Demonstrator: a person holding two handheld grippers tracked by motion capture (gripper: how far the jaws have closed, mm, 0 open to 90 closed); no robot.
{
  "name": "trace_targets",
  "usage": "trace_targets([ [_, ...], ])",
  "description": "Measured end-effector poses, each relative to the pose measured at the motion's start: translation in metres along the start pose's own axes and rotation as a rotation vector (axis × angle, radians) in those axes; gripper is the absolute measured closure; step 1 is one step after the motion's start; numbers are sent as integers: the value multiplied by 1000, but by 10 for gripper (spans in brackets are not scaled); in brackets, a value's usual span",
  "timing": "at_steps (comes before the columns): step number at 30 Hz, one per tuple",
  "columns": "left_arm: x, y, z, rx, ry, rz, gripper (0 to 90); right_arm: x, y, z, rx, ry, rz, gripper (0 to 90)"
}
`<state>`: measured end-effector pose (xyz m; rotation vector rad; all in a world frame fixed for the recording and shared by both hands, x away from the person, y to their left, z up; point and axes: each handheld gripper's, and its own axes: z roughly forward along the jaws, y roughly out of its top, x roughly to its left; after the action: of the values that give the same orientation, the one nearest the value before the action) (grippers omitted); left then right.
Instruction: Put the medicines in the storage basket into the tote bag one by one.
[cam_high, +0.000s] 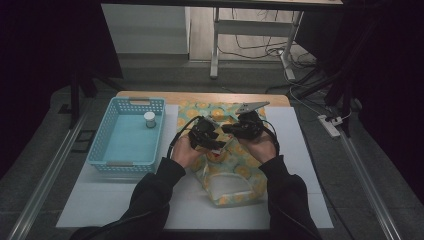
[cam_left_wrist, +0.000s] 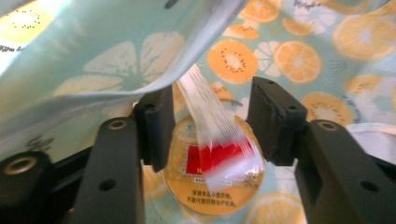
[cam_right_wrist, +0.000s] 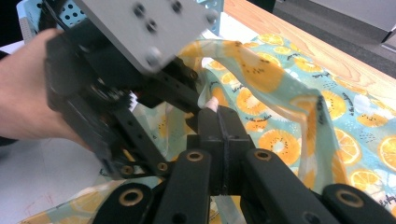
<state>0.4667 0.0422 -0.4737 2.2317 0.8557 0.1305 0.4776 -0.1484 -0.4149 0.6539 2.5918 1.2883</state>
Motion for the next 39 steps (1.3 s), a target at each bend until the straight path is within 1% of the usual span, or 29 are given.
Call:
trace_targets([
  [4, 1, -5, -9, -10, -10, -2, 383, 0, 0, 0, 2, 1, 2, 900],
  [5, 1, -7, -12, -15, -24, -6, 365, 0, 0, 0, 3, 1, 1, 900],
  [8, 2, -10, -19, -26, -37, -8, 314, 1, 0, 1, 5, 3, -2, 900],
  [11, 1, -13, -25, -30, -61, -11, 263, 1, 0, 1, 4, 2, -1, 900],
  [15, -2, -16, -35, -36, -69, 6, 207, 0, 0, 0, 2, 2, 2, 900],
  [17, -3, -18, -41, -43, -65, 9, 185, 0, 0, 0, 1, 1, 1, 900],
  [19, 0, -21, -47, -56, -71, -1, 159, 0, 0, 0, 1, 2, 0, 900],
  [21, 2, -24, -53, -64, -64, -7, 124, 1, 0, 0, 3, 3, -1, 900],
  [24, 6, -27, -61, -61, -52, -13, 62, 1, 0, 0, 4, 5, -2, 900],
  [27, 10, -31, -69, -66, -51, -20, 38, 1, 0, 0, 3, 7, -1, 900],
  [30, 14, -37, -77, -72, -33, -29, 25, 1, 0, -1, 4, 9, 0, 900],
  [34, 23, -45, -87, -92, -25, -45, 17, 2, 1, -1, 4, 9, -1, 900],
  [37, 29, -52, -95, -100, -13, -48, 18, 2, 1, -1, 4, 10, -2, 900],
  [39, 32, -57, -100, -106, -8, -61, 17, 2, 1, -1, 4, 10, -3, 900],
])
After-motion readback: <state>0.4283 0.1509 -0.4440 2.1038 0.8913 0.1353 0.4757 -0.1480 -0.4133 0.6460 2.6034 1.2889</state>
